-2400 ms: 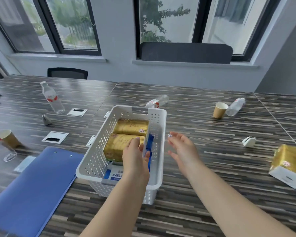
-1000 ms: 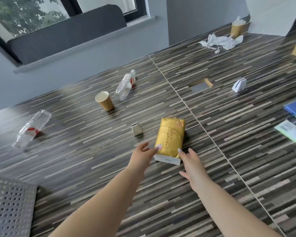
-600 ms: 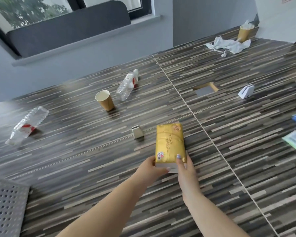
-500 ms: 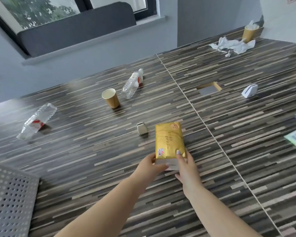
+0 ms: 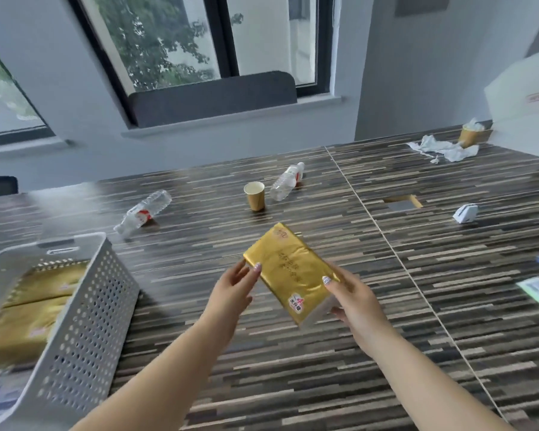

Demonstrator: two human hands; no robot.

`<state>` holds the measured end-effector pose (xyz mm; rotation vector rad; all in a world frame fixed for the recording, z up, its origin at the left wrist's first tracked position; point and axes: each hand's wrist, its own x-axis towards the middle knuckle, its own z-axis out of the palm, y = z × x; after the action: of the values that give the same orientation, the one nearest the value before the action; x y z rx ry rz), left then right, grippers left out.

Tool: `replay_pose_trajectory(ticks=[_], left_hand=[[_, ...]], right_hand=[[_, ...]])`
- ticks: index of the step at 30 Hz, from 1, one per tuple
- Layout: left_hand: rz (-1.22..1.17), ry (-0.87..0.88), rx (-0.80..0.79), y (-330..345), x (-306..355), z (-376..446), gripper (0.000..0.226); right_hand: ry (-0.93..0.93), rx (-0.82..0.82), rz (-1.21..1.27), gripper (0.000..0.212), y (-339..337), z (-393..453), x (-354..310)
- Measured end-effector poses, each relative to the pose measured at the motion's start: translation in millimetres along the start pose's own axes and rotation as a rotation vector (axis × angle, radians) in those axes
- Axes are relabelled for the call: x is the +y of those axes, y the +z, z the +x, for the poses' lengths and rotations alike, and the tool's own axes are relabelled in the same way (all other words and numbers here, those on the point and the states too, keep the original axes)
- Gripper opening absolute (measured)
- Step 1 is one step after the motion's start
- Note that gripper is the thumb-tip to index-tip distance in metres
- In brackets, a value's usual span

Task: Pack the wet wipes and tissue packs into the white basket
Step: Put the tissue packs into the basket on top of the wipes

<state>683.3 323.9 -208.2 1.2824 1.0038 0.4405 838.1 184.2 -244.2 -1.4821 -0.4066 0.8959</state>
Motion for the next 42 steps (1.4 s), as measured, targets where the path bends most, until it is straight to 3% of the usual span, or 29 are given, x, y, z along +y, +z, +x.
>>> replay_pose_trajectory(ticks=[3,6,9,13,16,22,28,31,34,39,42], left_hand=[[0.208,0.109,0.034,-57,15,-26,0.015],[0.23,0.032,-0.11,-104,23,-49,0.047],[0.157,-0.02,-0.225,-142,24,-72,0.07],[0.101,-0.026,-0.206,-194,29,-103,0.054],[0.076,-0.034,-0.129,-233,33,-123,0.042],[-0.044,0.022,0.072,-296,13,-149,0.069],[-0.14,-0.013,0.066,-342,-10,-171,0.058],[-0.136,-0.042,0.145,-354,-14,-175,0.054],[-0.067,-0.056,0.224,-363,-26,-174,0.069],[-0.072,-0.093,0.316,-374,-42,-166,0.085],[-0.105,-0.101,0.356,-370,-33,-171,0.072]], right_hand=[[-0.031,-0.147,-0.013,0.028,22,-25,-14],[-0.053,-0.281,0.008,0.026,49,-44,-30],[-0.073,-0.461,-0.006,0.043,83,-60,-43],[-0.101,-0.525,-0.011,0.033,142,-77,-47],[-0.154,-0.479,-0.052,0.052,192,-88,-46],[-0.103,-0.538,-0.059,0.1,276,-121,-37],[-0.131,-0.494,-0.157,0.056,333,-146,-12],[-0.146,-0.48,-0.193,0.04,344,-150,-4],[-0.13,-0.483,-0.217,0.023,352,-152,3],[-0.086,-0.569,-0.24,0.016,362,-148,1],[-0.054,-0.638,-0.226,0.021,366,-137,-5]])
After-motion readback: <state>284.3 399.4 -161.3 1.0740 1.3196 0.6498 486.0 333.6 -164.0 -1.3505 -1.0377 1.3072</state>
